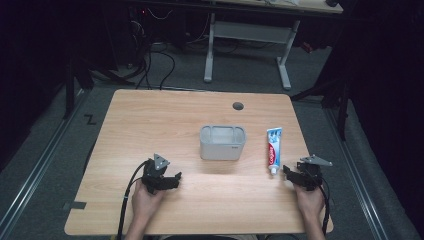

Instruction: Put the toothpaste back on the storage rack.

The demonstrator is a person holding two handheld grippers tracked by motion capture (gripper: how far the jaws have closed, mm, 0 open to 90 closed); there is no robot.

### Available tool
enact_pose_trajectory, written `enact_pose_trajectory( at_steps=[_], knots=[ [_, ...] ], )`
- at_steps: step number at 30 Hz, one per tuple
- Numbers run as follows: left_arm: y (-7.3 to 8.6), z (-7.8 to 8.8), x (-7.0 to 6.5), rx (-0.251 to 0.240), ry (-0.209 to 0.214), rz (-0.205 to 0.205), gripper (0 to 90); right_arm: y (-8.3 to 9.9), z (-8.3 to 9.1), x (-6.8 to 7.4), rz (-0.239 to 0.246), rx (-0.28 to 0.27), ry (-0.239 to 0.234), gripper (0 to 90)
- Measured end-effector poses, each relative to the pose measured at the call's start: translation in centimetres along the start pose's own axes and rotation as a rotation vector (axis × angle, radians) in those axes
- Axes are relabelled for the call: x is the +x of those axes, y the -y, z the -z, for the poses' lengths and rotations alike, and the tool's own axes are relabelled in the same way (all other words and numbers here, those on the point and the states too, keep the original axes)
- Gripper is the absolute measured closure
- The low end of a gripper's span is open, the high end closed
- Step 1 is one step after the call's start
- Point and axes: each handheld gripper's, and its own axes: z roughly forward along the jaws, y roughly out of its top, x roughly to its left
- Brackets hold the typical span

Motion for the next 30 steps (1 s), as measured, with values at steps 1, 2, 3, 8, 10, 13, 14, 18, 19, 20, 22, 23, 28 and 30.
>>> enact_pose_trajectory(
  at_steps=[1,2,3,8,10,13,14,18,19,20,22,23,28,30],
  knots=[
    [0.0,0.0,0.0,0.0,0.0,0.0,19.5,0.0,0.0,0.0,0.0,0.0,-0.001,37.6],
    [0.0,0.0,0.0,0.0,0.0,0.0,19.5,0.0,0.0,0.0,0.001,0.0,-0.001,37.6],
    [0.0,0.0,0.0,0.0,0.0,0.0,19.5,0.0,0.0,0.0,0.001,0.0,-0.001,37.6],
    [0.0,0.0,0.0,0.0,0.0,0.0,19.5,-0.02,-0.03,-0.02,-0.002,-0.001,-0.001,37.3],
    [0.0,0.0,0.0,0.0,0.0,0.0,19.5,-0.03,-0.04,-0.02,-0.005,0.0,0.0,36.8],
    [0.0,0.0,0.0,0.0,0.0,0.0,19.5,-0.04,-0.04,0.03,-0.009,0.003,-0.001,35.7],
    [0.01,0.0,0.0,-0.001,-0.001,0.0,19.5,-0.04,-0.05,0.04,-0.006,0.004,-0.002,34.9],
    [0.01,0.0,0.0,-0.001,0.0,0.0,19.5,-0.04,-0.07,0.13,-0.014,0.003,0.008,34.4],
    [0.0,0.0,0.0,-0.001,-0.001,0.0,19.5,-0.05,-0.07,0.16,-0.015,0.004,0.01,34.4],
    [0.0,0.0,0.0,-0.001,-0.001,0.0,19.5,-0.05,-0.07,0.16,-0.015,0.004,0.01,34.4],
    [0.01,0.0,0.0,-0.001,0.0,0.0,19.5,-0.05,-0.08,0.17,-0.015,0.003,0.011,34.4],
    [0.01,0.0,0.0,-0.001,0.0,0.0,19.5,-0.05,-0.08,0.17,-0.015,0.003,0.011,34.4],
    [0.0,0.0,0.0,-0.001,0.0,0.001,19.5,-0.06,-0.07,0.27,-0.012,0.006,0.007,33.3],
    [0.0,0.0,0.0,-0.001,0.0,0.001,19.5,-0.04,-0.06,0.29,-0.013,0.006,0.008,33.1]
  ],
)
